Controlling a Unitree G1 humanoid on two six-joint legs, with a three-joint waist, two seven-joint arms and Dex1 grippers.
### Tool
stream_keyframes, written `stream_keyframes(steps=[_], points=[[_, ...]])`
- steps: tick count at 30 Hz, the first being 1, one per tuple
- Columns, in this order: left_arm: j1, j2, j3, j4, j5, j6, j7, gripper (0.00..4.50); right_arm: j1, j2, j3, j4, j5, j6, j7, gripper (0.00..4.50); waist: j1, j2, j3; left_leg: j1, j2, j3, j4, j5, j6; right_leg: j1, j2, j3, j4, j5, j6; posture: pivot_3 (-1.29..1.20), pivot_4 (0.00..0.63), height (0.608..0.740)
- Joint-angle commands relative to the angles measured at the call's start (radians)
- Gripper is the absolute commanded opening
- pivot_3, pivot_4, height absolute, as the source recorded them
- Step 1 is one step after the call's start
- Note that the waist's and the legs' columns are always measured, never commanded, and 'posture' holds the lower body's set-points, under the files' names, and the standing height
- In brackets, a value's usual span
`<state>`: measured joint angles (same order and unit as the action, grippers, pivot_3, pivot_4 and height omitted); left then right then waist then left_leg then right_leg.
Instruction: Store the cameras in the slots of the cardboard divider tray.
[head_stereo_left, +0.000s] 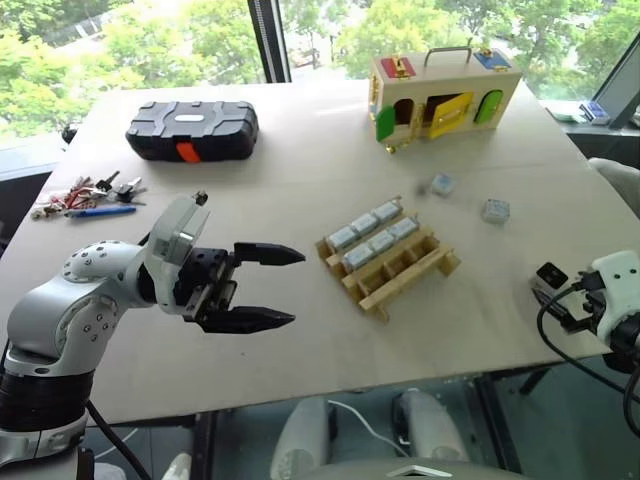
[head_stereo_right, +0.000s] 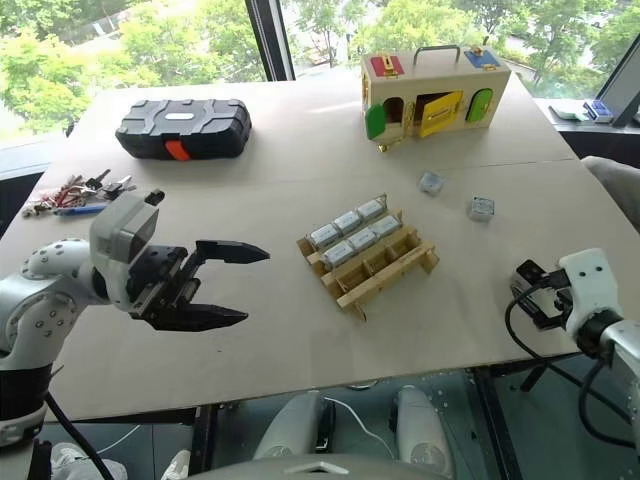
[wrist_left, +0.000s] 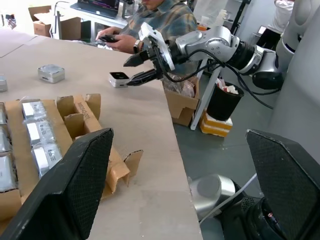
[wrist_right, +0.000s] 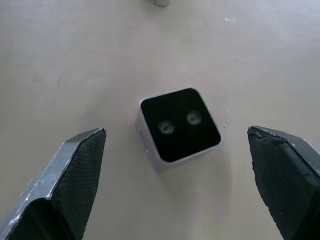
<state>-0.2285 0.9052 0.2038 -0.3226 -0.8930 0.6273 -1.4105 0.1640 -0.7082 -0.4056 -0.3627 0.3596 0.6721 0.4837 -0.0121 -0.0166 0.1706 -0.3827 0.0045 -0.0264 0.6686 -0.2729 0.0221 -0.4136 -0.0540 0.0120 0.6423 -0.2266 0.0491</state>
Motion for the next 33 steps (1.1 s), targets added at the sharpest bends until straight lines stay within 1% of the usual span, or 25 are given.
stream_keyframes(steps=[1, 2, 8, 9, 10, 12, 13, 14, 16, 18, 20, 21, 22, 23, 25, 27, 29, 31, 33], points=[[0.011, 0.001, 0.016, -0.028, -0.004, -0.010, 0.010, 4.40, -0.040, -0.030, 0.003, 0.058, -0.012, -0.016, 0.033, 4.50, 0.001, 0.000, 0.000, 0.000, 0.000, 0.000, 0.000, 0.000, 0.000, 0.000, 0.000, 0.000, 0.000, 0.000, -0.001, 0.00, 0.150, 0.740], [0.012, 0.000, 0.019, -0.031, -0.007, -0.008, 0.017, 4.40, -0.045, -0.037, 0.013, 0.073, -0.023, -0.029, 0.041, 4.50, 0.001, 0.000, 0.000, 0.000, 0.000, 0.000, 0.000, 0.000, 0.000, 0.000, 0.000, 0.000, 0.000, 0.002, -0.003, 0.00, 0.150, 0.740], [0.024, 0.004, 0.032, -0.055, -0.020, 0.001, 0.049, 4.40, -0.086, -0.039, 0.067, 0.177, -0.041, -0.083, 0.093, 4.50, 0.000, 0.000, 0.000, 0.000, 0.000, 0.001, 0.000, 0.000, 0.000, 0.000, 0.000, 0.002, 0.000, 0.002, -0.003, 0.00, 0.150, 0.740], [0.025, 0.006, 0.034, -0.057, -0.021, 0.003, 0.052, 4.50, -0.095, -0.035, 0.070, 0.191, -0.037, -0.086, 0.099, 4.10, 0.000, 0.000, 0.000, 0.001, 0.000, 0.001, 0.000, 0.000, 0.000, 0.000, 0.001, 0.002, 0.000, 0.002, -0.003, 0.00, 0.150, 0.740], [0.025, 0.007, 0.034, -0.058, -0.022, 0.004, 0.055, 4.50, -0.102, -0.035, 0.074, 0.203, -0.038, -0.093, 0.105, 3.96, -0.001, 0.000, 0.000, 0.001, 0.000, 0.001, 0.000, 0.000, 0.000, 0.000, 0.001, 0.002, 0.000, 0.002, -0.003, 0.00, 0.150, 0.740], [0.024, 0.010, 0.034, -0.061, -0.023, 0.007, 0.062, 4.50, -0.113, -0.038, 0.083, 0.223, -0.048, -0.116, 0.114, 2.95, -0.001, 0.000, 0.000, 0.001, 0.000, 0.001, 0.000, 0.000, 0.000, 0.000, 0.001, 0.002, 0.000, 0.002, -0.002, 0.00, 0.150, 0.740], [0.025, 0.008, 0.036, -0.065, -0.023, 0.010, 0.076, 4.50, -0.115, -0.040, 0.085, 0.223, -0.051, -0.125, 0.117, 2.58, -0.001, 0.000, 0.000, 0.001, 0.000, 0.001, 0.000, 0.000, 0.000, 0.000, 0.001, 0.002, 0.000, 0.002, -0.002, 0.00, 0.150, 0.740], [0.025, 0.006, 0.035, -0.069, -0.028, 0.030, 0.108, 4.50, -0.116, -0.043, 0.085, 0.213, -0.051, -0.131, 0.121, 2.46, -0.001, 0.000, 0.000, 0.001, 0.000, 0.001, 0.000, 0.000, 0.000, 0.000, 0.001, 0.002, 0.000, 0.002, -0.002, 0.00, 0.150, 0.740], [0.029, -0.003, 0.032, -0.085, -0.033, 0.059, 0.171, 4.50, -0.109, -0.049, 0.083, 0.186, -0.052, -0.144, 0.132, 1.96, -0.001, 0.000, 0.000, 0.001, 0.001, 0.001, 0.000, 0.000, 0.000, 0.000, 0.001, 0.003, 0.000, 0.002, -0.001, 0.00, 0.150, 0.740], [0.022, -0.047, 0.030, -0.096, 0.002, 0.048, 0.284, 4.50, -0.112, -0.051, 0.082, 0.133, -0.046, -0.158, 0.142, 1.95, 0.000, 0.000, 0.000, 0.001, 0.001, 0.001, 0.000, 0.000, 0.000, 0.000, 0.001, 0.003, 0.000, 0.004, 0.001, 0.00, 0.150, 0.740], [-0.034, -0.076, 0.039, -0.096, -0.124, 0.191, 0.453, 4.50, -0.164, -0.069, 0.122, -0.002, -0.048, -0.170, 0.152, 1.95, -0.001, 0.001, 0.001, 0.001, 0.001, 0.000, 0.000, 0.000, 0.000, 0.000, 0.001, 0.003, 0.000, 0.004, 0.001, 0.00, 0.150, 0.740], [-0.075, -0.082, 0.045, -0.085, -0.191, 0.284, 0.558, 4.50, -0.193, -0.090, 0.166, -0.070, -0.076, -0.199, 0.167, 1.95, -0.003, 0.001, 0.003, 0.001, 0.001, 0.000, 0.000, 0.000, 0.000, 0.000, 0.001, 0.003, 0.001, 0.004, 0.002, 0.00, 0.150, 0.740], [-0.129, -0.068, 0.039, -0.063, -0.262, 0.396, 0.654, 4.50, -0.236, -0.115, 0.230, -0.136, -0.116, -0.224, 0.183, 1.95, -0.005, 0.001, 0.006, 0.001, 0.001, 0.000, 0.001, 0.000, 0.000, 0.000, 0.002, 0.003, 0.001, 0.004, 0.002, 0.00, 0.150, 0.740], [-0.175, -0.063, 0.033, -0.035, -0.332, 0.469, 0.715, 4.50, -0.286, -0.134, 0.298, -0.177, -0.166, -0.243, 0.191, 1.95, -0.007, 0.001, 0.007, 0.001, 0.001, -0.001, 0.002, 0.000, 0.000, 0.000, 0.002, 0.003, 0.004, 0.004, 0.003, 0.00, 0.150, 0.740], [-0.257, -0.081, 0.025, 0.047, -0.503, 0.561, 0.818, 4.50, -0.412, -0.153, 0.444, -0.220, -0.271, -0.278, 0.209, 1.95, -0.009, 0.001, 0.007, 0.002, 0.001, -0.002, 0.003, 0.000, 0.000, 0.000, 0.004, 0.003, 0.005, 0.003, 0.007, 0.00, 0.150, 0.740], [-0.310, -0.124, 0.013, 0.108, -0.570, 0.598, 0.927, 4.50, -0.546, -0.120, 0.569, -0.218, -0.345, -0.305, 0.221, 1.95, -0.006, 0.000, 0.006, 0.003, 0.001, -0.003, 0.002, 0.000, 0.000, 0.000, 0.004, 0.001, 0.005, 0.003, 0.007, 0.00, 0.150, 0.740], [-0.339, -0.158, -0.009, 0.132, -0.589, 0.618, 1.021, 4.50, -0.654, -0.047, 0.650, -0.201, -0.358, -0.297, 0.224, 1.95, -0.005, 0.000, 0.006, 0.002, 0.001, -0.004, 0.002, 0.000, 0.000, 0.000, 0.005, 0.001, 0.005, 0.005, 0.004, 0.00, 0.150, 0.740], [-0.359, -0.193, -0.014, 0.158, -0.629, 0.621, 1.099, 4.50, -0.730, 0.003, 0.715, -0.168, -0.396, -0.323, 0.239, 1.95, -0.001, -0.001, 0.007, 0.000, 0.000, -0.005, 0.002, 0.001, -0.001, -0.001, 0.004, 0.001, 0.005, 0.006, 0.002, 0.00, 0.150, 0.740], [-0.369, -0.212, -0.019, 0.164, -0.627, 0.620, 1.143, 4.50, -0.775, 0.027, 0.755, -0.137, -0.435, -0.364, 0.250, 1.95, 0.002, -0.001, 0.007, -0.002, 0.000, -0.005, 0.002, 0.004, -0.006, -0.002, 0.001, 0.000, 0.005, 0.006, 0.001, 0.00, 0.150, 0.740]])
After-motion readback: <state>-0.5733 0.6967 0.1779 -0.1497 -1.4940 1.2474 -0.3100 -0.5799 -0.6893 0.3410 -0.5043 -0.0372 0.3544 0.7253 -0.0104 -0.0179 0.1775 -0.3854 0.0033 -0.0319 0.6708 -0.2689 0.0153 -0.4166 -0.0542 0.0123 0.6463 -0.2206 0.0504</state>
